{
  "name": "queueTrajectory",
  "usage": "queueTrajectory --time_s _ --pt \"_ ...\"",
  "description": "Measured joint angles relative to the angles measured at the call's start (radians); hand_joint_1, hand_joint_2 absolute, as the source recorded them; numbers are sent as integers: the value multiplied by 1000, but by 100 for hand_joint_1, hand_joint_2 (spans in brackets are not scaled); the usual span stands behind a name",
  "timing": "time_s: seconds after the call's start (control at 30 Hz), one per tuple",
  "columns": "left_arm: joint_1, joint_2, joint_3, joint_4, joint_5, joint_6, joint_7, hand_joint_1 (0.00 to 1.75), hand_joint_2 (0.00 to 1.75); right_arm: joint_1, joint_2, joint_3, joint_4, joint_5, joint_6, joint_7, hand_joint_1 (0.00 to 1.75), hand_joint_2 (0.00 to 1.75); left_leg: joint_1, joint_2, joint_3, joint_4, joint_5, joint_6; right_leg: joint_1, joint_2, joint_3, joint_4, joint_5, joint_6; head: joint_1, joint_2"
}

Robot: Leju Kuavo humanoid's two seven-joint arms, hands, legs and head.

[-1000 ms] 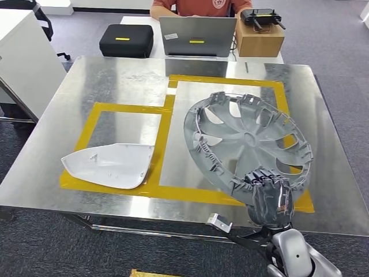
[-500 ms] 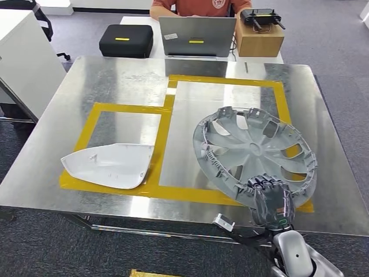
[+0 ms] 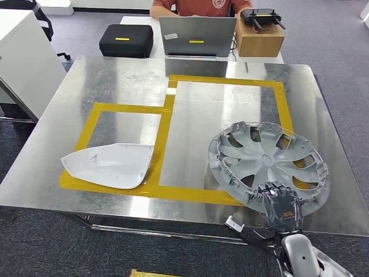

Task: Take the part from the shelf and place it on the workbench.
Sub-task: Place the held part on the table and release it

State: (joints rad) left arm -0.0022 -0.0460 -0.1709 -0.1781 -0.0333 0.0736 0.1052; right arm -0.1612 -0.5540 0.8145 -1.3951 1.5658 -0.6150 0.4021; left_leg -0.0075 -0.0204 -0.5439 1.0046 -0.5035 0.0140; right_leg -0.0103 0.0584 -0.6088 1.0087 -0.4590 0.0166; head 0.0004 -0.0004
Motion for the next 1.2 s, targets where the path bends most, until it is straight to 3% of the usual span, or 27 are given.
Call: queueTrajectory --time_s 0.17,0.3,0.63,0.73,0.8,1.03,1.2 --pt "-1 2 0 0 -2 25 -23 0 175 -12 -29 31 8 2 -4 58 0 0 0 0 0 0 0 0 0 0 0 0 0 0 0 0" --pt "-2 3 0 0 -2 30 -31 0 0 -23 -44 55 8 2 -3 77 0 0 0 0 -1 0 0 0 0 0 0 0 0 0 0 0" --pt "-14 7 0 0 -31 11 -29 0 0 -106 -112 182 -50 3 -14 101 0 0 0 0 0 0 1 1 0 1 0 0 1 0 0 0" --pt "-20 7 -2 0 -36 3 -21 0 0 -71 -106 180 -94 3 -56 81 0 0 0 -3 0 0 1 1 1 -3 1 0 1 1 0 0" --pt "-21 8 -3 0 -37 -4 -17 0 0 -16 -76 135 -137 4 -70 5 0 0 1 -5 -1 0 1 1 1 -4 1 0 1 1 0 0" --pt "-27 11 -4 0 -45 -14 -8 0 0 92 50 -70 -302 4 -77 -425 0 0 1 -4 -2 0 1 1 1 -3 1 0 1 0 0 0" --pt "-32 12 -4 0 -50 -23 2 0 0 104 115 -150 -368 3 -78 -583 0 0 1 -3 -1 0 2 1 1 -3 1 0 1 0 0 0"
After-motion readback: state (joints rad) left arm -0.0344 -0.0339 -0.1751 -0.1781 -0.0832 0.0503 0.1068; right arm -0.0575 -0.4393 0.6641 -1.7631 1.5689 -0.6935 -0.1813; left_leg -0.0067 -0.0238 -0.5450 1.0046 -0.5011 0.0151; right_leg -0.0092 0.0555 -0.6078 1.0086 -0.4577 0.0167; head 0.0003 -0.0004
